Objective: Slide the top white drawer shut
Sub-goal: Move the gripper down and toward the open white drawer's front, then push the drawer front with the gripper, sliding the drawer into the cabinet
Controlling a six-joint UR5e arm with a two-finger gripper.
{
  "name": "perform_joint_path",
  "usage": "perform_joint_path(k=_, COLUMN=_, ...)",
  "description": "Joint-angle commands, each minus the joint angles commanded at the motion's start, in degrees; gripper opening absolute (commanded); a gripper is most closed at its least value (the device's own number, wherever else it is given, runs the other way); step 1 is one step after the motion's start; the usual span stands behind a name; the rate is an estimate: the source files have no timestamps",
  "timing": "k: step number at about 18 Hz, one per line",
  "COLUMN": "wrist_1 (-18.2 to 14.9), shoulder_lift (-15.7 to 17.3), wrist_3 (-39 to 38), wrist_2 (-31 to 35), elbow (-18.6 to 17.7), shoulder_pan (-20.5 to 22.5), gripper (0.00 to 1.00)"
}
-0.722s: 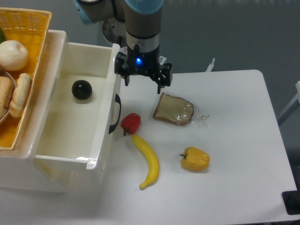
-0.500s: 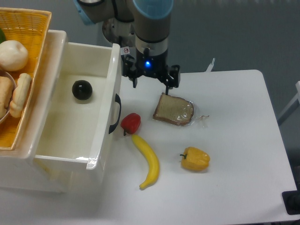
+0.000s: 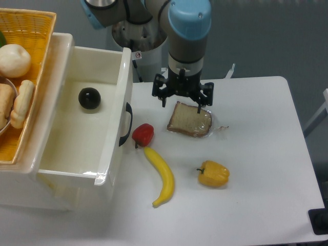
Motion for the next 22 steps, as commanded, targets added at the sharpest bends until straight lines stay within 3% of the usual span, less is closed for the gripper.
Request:
perform_joint_path(k=6, wrist_1=0.1, shoulder_lift=-2.3, wrist_3=-4.0, wrist_2=4.0, elbow=-1.4, shoulder_pan=-0.1, gripper=1.0)
perform_joint_path(k=11, wrist_1=-0.2, shoulder_lift=-4.3, wrist_3=-7.6, wrist_2=3.8, elbow=-1.7, shoulder_pan=-0.5, gripper=1.0)
perform_joint_path(k=14, wrist_1=-0.3, shoulder_lift=-6.6, wrist_3=-14.0, wrist_2=3.3, elbow=-0.8, shoulder_pan=-2.7, gripper=1.0)
perform_joint_path(k=17, wrist_1=-0.3, shoulder_lift=-8.9, wrist_3=-14.9, wrist_2=3.3, elbow=-0.7, shoulder_pan=-3.8, gripper=1.0)
perform_joint_path(k=22, wrist_1=-0.4, shoulder_lift=-9.9, wrist_3=-14.4, wrist_2=-0.4, elbow=-0.7, shoulder_pan=-5.2, gripper=1.0)
